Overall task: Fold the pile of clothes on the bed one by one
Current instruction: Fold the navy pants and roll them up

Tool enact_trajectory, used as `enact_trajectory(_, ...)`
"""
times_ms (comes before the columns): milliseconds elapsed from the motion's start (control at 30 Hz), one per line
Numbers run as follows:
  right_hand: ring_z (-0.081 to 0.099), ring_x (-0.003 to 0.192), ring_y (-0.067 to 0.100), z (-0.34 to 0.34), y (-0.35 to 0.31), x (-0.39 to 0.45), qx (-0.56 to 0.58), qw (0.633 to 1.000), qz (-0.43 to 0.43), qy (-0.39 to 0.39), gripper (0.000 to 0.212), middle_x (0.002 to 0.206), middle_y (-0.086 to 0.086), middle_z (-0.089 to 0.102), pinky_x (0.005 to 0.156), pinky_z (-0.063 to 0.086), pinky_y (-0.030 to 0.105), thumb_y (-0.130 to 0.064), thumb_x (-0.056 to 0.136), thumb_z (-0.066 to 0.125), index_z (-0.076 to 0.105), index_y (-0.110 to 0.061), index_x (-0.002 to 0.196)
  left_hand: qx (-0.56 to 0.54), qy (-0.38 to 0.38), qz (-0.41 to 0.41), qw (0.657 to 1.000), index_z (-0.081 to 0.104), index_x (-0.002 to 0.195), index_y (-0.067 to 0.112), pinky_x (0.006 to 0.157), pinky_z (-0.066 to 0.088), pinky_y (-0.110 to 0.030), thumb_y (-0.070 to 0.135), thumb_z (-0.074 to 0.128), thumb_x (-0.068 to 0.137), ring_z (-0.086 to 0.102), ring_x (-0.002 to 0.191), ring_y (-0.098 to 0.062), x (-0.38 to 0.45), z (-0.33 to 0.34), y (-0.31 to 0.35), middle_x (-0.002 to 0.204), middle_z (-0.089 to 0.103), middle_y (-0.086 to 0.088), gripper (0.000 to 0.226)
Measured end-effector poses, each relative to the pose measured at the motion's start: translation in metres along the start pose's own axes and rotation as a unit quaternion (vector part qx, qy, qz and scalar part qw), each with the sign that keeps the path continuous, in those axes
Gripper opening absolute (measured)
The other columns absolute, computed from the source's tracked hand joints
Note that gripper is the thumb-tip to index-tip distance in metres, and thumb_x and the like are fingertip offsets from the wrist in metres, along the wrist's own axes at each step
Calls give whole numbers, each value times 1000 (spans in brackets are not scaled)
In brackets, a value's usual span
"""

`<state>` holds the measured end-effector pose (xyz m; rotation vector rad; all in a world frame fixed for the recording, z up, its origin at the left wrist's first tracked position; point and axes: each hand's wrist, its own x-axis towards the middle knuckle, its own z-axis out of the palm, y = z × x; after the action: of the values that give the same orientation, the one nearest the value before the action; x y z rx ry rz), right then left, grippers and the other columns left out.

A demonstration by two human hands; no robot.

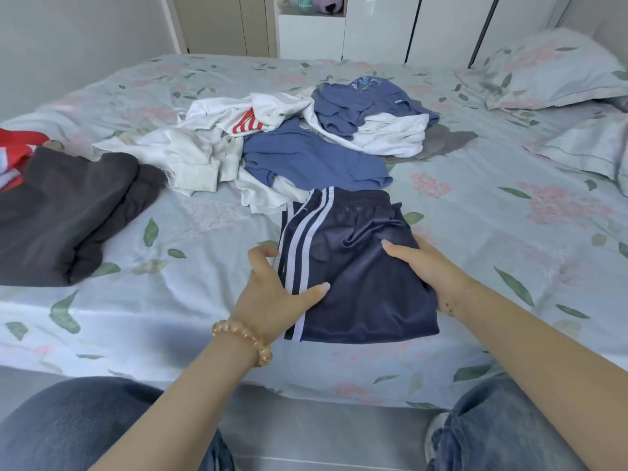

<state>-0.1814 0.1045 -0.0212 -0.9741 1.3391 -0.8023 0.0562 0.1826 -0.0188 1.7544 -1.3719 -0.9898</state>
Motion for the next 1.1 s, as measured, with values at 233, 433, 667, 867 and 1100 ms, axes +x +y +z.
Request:
enact_trajectory(233,66,98,19,1,2,-4,25,1000,-11,15,35,112,-1,68,69,54,31,-34,93,62,57,-26,127,97,59,73,991,40,108,28,78,43,-18,52,83,60,51,98,-5,-40,3,-22,111,44,14,68)
enact_trajectory(433,66,99,18,-2,0,-13,28,1000,-4,7,37,114,-1,68,69,53,30,-36,93,61,56,-25,128,-73,51,69,994,61,77,4,78,54,-29,20,84,69,67,83,-18,-37,-17,-21,99,68,4,29)
enact_trajectory(667,67,92,15,-3,2,-18,27,1000,14,-5,32,108,-3,69,62,54,26,-33,93,62,58,-27,124,-198,-136,47,970,70,99,-1,99,49,-34,34,82,69,66,104,-25,-20,-55,-35,108,71,-16,48)
enact_trajectory(867,65,98,20,2,3,-15,46,999,4,10,38,115,3,67,71,54,31,-30,95,61,55,-21,131,-205,-199,-52,957,69,111,7,91,53,-26,42,59,89,66,107,-18,-11,-59,-25,119,68,-9,42)
enact_trajectory(1100,67,100,18,18,-6,-13,49,998,-19,18,51,113,-5,69,81,56,34,-59,85,62,52,-36,130,-232,-63,-190,952,46,123,19,87,55,-41,67,78,60,67,98,-23,21,-20,15,116,65,-2,86)
